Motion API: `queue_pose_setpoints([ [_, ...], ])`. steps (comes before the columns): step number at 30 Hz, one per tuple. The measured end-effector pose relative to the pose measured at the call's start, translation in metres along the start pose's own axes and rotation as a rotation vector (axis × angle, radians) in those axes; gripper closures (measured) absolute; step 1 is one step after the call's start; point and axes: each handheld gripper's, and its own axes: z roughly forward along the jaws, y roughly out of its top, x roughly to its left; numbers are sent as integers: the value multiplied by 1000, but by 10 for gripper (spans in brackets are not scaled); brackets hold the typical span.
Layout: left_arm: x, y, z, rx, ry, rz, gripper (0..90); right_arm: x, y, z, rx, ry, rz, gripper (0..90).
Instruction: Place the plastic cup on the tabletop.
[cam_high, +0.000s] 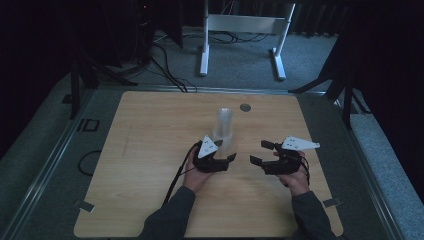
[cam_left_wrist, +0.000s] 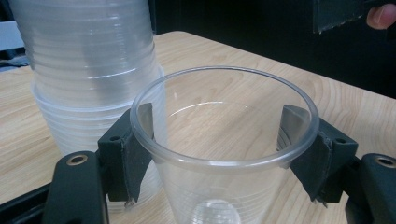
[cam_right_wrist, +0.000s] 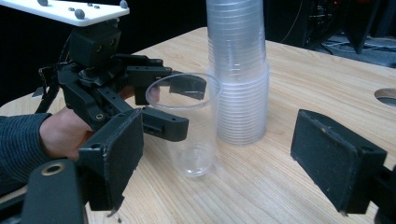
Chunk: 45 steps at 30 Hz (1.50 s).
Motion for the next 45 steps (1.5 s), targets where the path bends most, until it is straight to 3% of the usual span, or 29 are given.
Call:
queue_pose_setpoints([
  [34,-3,-7,4,22,-14,-1,270,0,0,1,2,2,0,171],
  [45,-7,-9,3,42,-21,-2,216,0,0,0,3,0,1,172],
])
